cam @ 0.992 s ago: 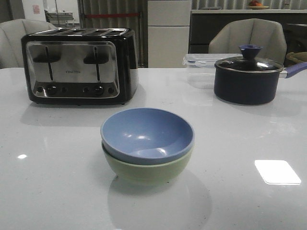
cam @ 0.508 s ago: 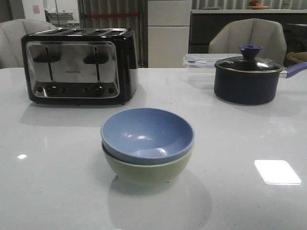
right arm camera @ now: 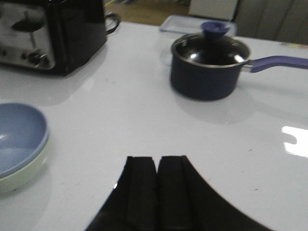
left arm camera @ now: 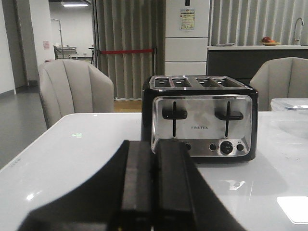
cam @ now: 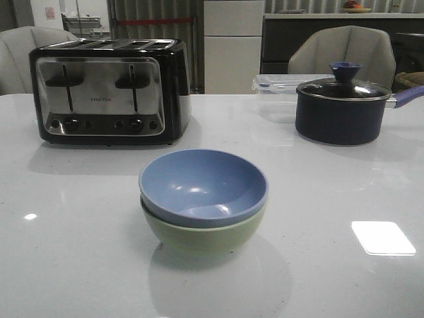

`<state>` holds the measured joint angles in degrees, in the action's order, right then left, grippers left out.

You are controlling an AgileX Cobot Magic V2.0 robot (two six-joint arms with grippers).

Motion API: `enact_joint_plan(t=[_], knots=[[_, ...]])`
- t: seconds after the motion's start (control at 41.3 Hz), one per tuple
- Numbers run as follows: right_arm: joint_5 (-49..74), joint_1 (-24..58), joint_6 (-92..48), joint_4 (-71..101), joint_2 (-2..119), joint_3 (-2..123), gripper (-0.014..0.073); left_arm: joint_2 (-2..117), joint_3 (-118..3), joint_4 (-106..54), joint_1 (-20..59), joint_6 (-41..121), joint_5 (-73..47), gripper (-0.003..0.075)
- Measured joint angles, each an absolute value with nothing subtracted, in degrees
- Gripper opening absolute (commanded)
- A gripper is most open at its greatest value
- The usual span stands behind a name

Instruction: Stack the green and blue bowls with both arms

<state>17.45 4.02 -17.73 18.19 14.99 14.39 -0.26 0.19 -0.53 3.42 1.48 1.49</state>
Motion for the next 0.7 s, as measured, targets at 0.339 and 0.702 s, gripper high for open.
enact_joint_plan(t=[0.339,0.702], knots=[[10.27,-1.66,-17.73,18.19,-0.24,0.61,0.0057,-0.26,0.19,-0.53,3.42,1.48,1.49,0.0093],[6.73,-2.22,-17.73,18.19,-0.55,-1.61,0.0057,-0.26,0.19,-0.53,3.42,1.48,1.49,0.0093]])
